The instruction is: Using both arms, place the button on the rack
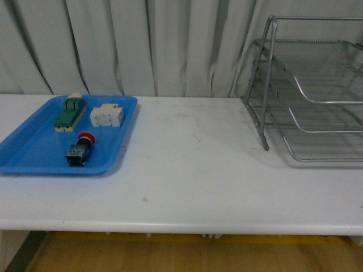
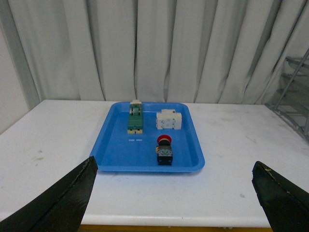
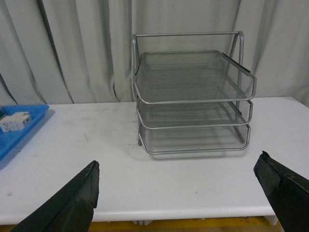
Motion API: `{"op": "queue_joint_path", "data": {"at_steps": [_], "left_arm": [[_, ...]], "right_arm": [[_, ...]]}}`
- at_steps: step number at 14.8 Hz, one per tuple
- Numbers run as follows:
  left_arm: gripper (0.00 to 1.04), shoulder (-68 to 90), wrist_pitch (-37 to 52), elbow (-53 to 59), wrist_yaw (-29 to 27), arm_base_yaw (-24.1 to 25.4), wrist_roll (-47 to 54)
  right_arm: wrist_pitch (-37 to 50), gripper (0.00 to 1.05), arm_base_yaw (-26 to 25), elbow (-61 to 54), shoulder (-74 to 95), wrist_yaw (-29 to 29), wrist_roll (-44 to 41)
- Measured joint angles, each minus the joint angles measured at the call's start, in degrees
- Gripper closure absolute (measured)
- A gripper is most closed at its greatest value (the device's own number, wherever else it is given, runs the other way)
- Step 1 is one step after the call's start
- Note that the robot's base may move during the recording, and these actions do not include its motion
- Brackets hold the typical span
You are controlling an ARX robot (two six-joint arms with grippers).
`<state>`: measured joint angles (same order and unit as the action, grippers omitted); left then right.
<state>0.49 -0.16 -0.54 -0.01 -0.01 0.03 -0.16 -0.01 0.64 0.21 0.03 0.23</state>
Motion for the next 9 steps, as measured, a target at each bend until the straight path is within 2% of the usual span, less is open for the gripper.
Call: {"op": "queue_joint_path", "data": {"at_steps": [9], "left_arm": [[0.07,0.0,0.0,0.0,0.0,0.0,0.0]], "right_arm": [[0.0,0.06,0.0,0.0,0.0,-0.02,-0.02]]}}
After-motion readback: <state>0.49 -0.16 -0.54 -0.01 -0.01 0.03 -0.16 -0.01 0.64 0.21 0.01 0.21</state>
